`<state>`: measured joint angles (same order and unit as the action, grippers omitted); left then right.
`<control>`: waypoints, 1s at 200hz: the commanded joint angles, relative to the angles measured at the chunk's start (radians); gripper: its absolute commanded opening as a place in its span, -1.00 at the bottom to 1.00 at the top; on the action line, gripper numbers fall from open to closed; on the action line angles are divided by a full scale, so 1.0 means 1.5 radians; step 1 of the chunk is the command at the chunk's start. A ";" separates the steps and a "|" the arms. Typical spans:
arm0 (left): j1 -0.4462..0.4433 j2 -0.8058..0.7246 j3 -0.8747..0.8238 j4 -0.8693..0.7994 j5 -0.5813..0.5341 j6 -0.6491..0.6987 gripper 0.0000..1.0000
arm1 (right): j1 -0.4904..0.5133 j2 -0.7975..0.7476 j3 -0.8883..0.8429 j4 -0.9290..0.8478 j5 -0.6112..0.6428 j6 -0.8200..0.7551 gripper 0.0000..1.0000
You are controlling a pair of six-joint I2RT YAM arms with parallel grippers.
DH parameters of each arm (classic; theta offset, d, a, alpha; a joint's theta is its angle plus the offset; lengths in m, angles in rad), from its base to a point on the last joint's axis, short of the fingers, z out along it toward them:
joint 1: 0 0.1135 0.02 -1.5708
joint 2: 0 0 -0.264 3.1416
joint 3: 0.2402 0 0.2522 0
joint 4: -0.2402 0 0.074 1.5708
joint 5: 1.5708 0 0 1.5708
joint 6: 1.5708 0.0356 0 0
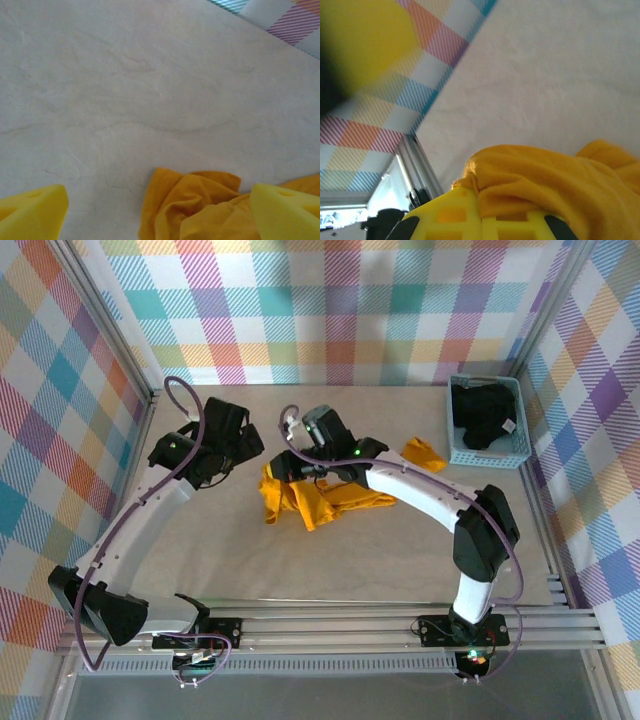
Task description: Fold and stack the t-shirts
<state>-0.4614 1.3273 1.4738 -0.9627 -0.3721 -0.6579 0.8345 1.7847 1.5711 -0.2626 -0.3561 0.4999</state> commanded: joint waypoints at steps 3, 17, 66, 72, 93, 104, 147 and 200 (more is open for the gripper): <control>0.006 -0.003 0.017 -0.024 -0.032 -0.017 0.89 | 0.000 -0.042 0.058 0.026 0.068 -0.021 -1.00; 0.007 -0.008 0.034 -0.033 -0.064 -0.019 0.92 | -0.008 -0.034 0.106 0.003 0.088 -0.026 -1.00; 0.017 -0.013 0.094 -0.023 -0.086 -0.023 0.92 | -0.011 -0.027 0.244 -0.099 0.204 -0.076 -1.00; 0.017 -0.014 0.099 -0.018 -0.082 -0.026 0.92 | -0.011 -0.024 0.266 -0.127 0.229 -0.086 -1.00; 0.018 -0.015 0.113 -0.006 -0.079 -0.027 0.87 | -0.015 -0.040 0.282 -0.150 0.266 -0.139 -1.00; 0.020 -0.018 0.114 -0.003 -0.082 -0.021 0.86 | -0.015 -0.062 0.264 -0.140 0.276 -0.168 -1.00; 0.028 -0.031 0.090 0.000 -0.074 -0.011 0.82 | -0.015 -0.137 0.192 -0.136 0.299 -0.215 -1.00; 0.035 -0.017 0.066 -0.026 -0.025 -0.022 0.79 | 0.018 -0.213 -0.031 -0.158 0.174 -0.163 -1.00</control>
<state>-0.4236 1.2987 1.6035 -0.9821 -0.4488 -0.6884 0.8211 1.5234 1.7069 -0.4751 0.0166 0.2432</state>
